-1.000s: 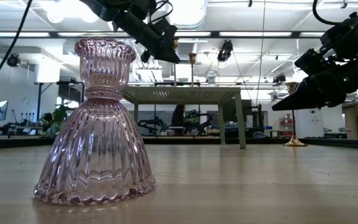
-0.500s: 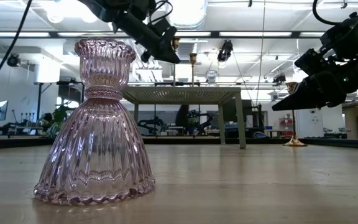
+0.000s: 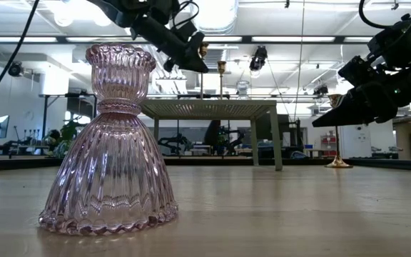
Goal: Pick & Place candle stick holders
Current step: Put the gold candle holder on the shelf
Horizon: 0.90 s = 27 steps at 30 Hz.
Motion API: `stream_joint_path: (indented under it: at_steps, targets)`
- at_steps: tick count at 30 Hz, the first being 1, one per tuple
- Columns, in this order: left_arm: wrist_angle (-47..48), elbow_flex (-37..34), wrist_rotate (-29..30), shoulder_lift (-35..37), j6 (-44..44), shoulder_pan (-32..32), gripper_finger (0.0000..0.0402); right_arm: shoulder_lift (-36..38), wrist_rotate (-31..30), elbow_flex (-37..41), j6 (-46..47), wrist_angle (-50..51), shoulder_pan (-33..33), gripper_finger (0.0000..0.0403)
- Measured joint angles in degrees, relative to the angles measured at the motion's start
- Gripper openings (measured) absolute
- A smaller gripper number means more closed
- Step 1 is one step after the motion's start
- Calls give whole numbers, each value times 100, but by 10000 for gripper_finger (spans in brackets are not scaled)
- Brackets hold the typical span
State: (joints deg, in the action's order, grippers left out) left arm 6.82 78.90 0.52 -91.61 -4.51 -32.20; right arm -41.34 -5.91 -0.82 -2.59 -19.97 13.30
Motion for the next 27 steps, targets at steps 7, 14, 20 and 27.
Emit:
stream_joint_path:
  at_steps: [7, 14, 20, 27]
  targets:
    - [-665, -350, -132, 0, 48, -43, 21, 0, 0, 0, 0, 0, 0, 8]
    - [-701, -420, -345, 13, 138, -81, 21, 0, 0, 0, 0, 0, 0, 8]
    - [-750, -403, -400, 4, 161, -108, 32, 0, 0, 0, 0, 0, 2, 8]
    - [-672, -429, -414, -30, 107, -115, 44, 0, 0, 0, 0, 0, 2, 8]
